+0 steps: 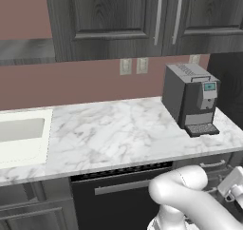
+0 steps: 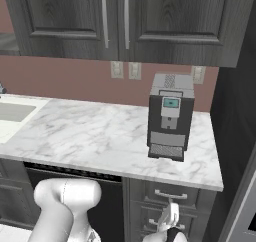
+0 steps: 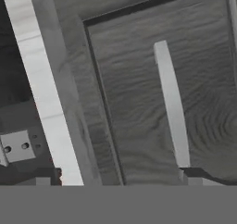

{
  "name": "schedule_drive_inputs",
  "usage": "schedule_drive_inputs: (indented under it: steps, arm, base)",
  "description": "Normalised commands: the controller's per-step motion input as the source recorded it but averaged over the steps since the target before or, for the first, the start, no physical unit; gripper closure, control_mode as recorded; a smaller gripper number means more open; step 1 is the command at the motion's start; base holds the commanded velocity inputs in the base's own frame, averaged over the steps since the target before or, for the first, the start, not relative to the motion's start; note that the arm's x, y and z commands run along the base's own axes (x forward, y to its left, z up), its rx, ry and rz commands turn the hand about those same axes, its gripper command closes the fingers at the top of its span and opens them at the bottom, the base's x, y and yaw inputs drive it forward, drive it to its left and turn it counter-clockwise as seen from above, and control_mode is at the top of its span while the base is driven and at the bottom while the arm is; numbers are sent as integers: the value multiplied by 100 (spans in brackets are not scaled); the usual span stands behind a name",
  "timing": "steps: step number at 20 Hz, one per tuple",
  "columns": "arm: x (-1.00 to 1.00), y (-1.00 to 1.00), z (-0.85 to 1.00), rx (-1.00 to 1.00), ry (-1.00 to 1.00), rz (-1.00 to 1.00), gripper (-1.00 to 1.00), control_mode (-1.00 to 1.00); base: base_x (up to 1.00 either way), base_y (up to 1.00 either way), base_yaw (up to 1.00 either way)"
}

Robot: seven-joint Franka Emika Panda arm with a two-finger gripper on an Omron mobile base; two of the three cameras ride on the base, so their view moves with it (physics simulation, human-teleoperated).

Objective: Take the pizza cutter from the drawer on the right and place it on the dining counter for cutting.

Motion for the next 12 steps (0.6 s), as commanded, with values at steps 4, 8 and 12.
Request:
schedule_drive_inputs:
  steps: [4,8,12]
  arm:
    - [21,0,-23,0,-9,0,-100,-100]
    - [8,1,-9,0,-2,-3,-100,-100]
    - [13,3,0,0,2,-8,-100,-100]
  base:
    - [0,0,0]
    - [0,0,0]
    - [0,0,0]
